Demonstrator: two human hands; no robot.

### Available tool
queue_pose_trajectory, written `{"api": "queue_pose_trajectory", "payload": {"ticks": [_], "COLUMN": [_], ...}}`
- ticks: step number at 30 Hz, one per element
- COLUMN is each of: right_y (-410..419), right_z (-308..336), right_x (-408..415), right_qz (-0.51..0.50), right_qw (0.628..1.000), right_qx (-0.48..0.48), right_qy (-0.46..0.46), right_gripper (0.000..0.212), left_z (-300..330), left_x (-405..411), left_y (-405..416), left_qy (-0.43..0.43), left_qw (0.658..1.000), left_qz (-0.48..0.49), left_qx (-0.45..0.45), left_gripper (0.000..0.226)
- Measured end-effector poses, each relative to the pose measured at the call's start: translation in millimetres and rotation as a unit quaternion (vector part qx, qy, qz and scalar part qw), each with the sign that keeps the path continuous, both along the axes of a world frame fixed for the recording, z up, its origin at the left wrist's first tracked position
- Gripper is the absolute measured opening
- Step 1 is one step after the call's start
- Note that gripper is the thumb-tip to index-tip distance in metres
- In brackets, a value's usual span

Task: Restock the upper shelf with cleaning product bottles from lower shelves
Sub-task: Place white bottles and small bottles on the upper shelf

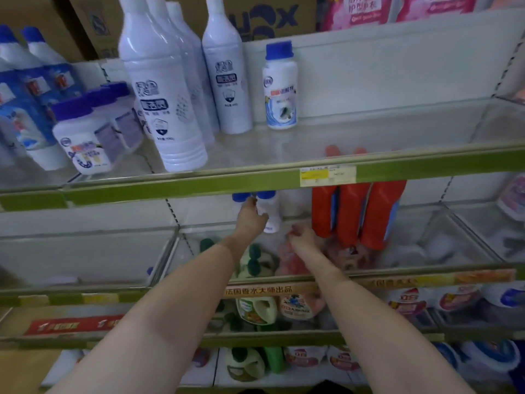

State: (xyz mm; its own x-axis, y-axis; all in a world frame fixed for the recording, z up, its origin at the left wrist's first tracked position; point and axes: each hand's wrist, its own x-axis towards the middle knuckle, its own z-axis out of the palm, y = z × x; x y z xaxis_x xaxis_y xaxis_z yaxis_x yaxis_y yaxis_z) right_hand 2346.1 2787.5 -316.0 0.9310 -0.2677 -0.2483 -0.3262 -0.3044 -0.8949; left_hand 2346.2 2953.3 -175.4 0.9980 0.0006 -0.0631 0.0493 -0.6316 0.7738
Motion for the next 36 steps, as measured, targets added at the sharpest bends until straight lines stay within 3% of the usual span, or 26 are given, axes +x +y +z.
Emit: {"api": "queue_pose_trajectory", "payload": {"ticks": [3,7,10,13,15,21,30,33,36], "right_y": [9,7,3,-2,-7,-17,-10,1,15], "right_z": [50,60,55,55,56,30,81,94,105], "right_x": [-25,-26,-24,-24,-27,-12,-61,-75,-84], "right_qz": [-0.003,0.006,0.0,-0.013,-0.014,-0.015,-0.02,-0.011,0.013], "right_qw": [0.999,0.996,0.995,0.991,0.989,0.99,0.996,0.998,0.999], "right_qx": [0.038,0.083,0.104,0.135,0.149,0.142,0.089,0.055,0.03], "right_qy": [-0.011,-0.018,-0.012,-0.015,-0.015,-0.01,-0.001,0.01,0.023], "right_gripper": [0.011,0.033,0.031,0.031,0.027,0.022,0.019,0.009,0.016], "left_z": [-7,1,-2,-9,-14,-23,-26,-17,-11], "left_x": [16,23,35,35,34,29,-7,-20,-35], "left_y": [-8,-24,-37,-46,-53,-70,-50,-38,-20], "left_qy": [0.028,0.09,0.079,-0.009,-0.013,-0.021,-0.016,0.024,0.086], "left_qw": [0.997,0.976,0.978,0.994,0.993,0.994,0.995,0.988,0.97], "left_qz": [0.026,0.053,0.089,0.11,0.114,0.089,0.073,0.077,0.086], "left_qx": [-0.069,-0.189,-0.169,-0.025,-0.006,-0.058,-0.072,-0.129,-0.21], "left_gripper": [0.045,0.048,0.062,0.067,0.074,0.059,0.069,0.062,0.069]}}
